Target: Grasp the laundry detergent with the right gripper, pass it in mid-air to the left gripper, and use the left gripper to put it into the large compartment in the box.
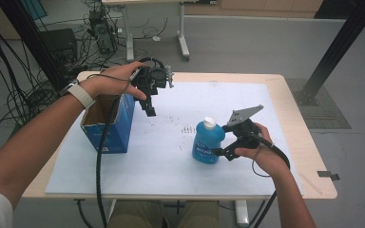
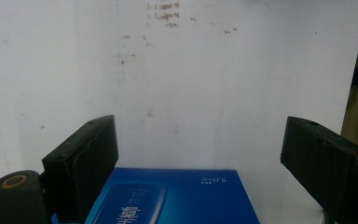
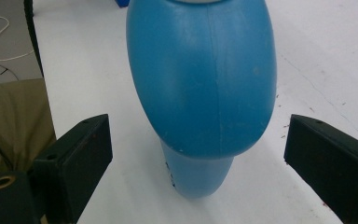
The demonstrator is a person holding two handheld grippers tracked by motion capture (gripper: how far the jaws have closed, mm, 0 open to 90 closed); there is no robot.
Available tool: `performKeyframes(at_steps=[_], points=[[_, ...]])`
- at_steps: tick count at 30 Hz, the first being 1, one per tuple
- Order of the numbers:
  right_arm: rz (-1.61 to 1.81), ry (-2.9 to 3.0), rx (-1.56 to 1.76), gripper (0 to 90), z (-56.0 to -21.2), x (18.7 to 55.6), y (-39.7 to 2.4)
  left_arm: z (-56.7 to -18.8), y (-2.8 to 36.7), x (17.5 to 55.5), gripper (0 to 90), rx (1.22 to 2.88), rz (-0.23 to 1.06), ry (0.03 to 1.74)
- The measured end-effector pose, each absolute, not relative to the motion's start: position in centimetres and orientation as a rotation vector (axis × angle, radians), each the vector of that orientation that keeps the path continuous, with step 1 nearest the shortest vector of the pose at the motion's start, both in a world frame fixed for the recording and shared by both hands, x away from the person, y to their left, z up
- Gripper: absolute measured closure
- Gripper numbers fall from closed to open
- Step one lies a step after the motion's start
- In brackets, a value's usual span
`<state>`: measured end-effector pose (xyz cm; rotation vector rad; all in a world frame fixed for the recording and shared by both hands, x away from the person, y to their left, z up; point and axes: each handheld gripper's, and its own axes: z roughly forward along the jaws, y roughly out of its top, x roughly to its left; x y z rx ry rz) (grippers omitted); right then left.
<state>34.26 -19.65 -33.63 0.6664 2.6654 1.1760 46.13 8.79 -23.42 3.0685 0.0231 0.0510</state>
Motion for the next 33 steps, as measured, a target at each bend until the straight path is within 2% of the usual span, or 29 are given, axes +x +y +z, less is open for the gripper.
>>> performKeyframes(at_steps=[33], points=[[1.173, 2.665, 0.661, 7.8, -33.50, 34.25, -19.58, -23.30, 8.93, 46.08, 11.5, 3.066, 0.056, 0.030]])
